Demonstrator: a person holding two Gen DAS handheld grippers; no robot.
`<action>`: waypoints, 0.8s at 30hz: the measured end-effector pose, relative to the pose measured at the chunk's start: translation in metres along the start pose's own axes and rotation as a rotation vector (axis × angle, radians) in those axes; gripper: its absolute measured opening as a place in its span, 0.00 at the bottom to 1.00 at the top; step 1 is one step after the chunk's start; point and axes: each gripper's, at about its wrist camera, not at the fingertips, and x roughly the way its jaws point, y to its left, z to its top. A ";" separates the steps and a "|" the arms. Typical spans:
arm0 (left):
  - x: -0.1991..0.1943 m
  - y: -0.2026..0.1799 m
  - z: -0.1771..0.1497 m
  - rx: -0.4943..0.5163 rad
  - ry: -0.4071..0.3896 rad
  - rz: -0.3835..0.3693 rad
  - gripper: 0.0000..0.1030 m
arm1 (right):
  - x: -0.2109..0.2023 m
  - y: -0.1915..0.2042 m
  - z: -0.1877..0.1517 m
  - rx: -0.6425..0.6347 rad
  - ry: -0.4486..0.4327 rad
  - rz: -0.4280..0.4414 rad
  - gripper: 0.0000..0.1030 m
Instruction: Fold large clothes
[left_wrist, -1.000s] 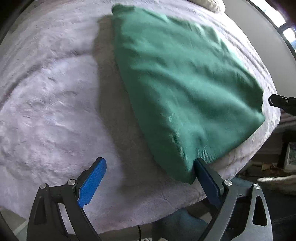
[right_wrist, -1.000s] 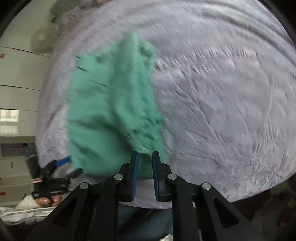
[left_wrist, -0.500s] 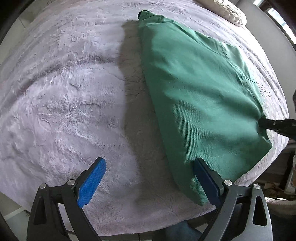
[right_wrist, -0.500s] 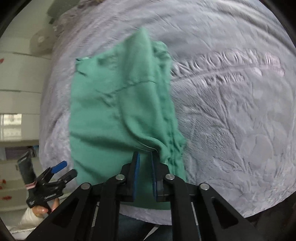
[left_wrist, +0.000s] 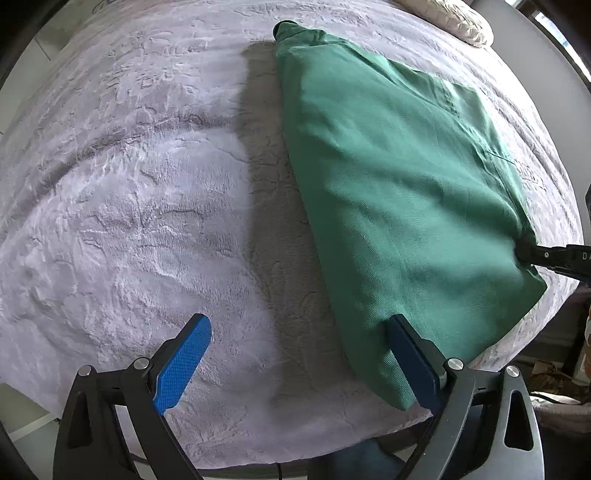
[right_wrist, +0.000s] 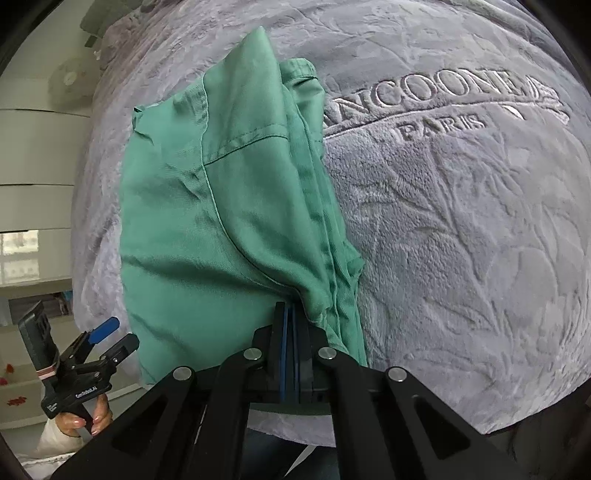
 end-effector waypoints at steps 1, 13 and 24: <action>0.001 -0.001 0.001 0.001 0.003 0.001 0.94 | 0.000 -0.001 0.000 0.005 0.001 0.001 0.00; -0.011 -0.001 0.012 -0.014 -0.022 0.050 0.94 | -0.005 0.003 -0.004 0.022 0.011 0.001 0.05; -0.034 0.005 0.038 -0.101 -0.056 0.049 1.00 | -0.062 0.053 0.012 -0.092 -0.105 -0.090 0.60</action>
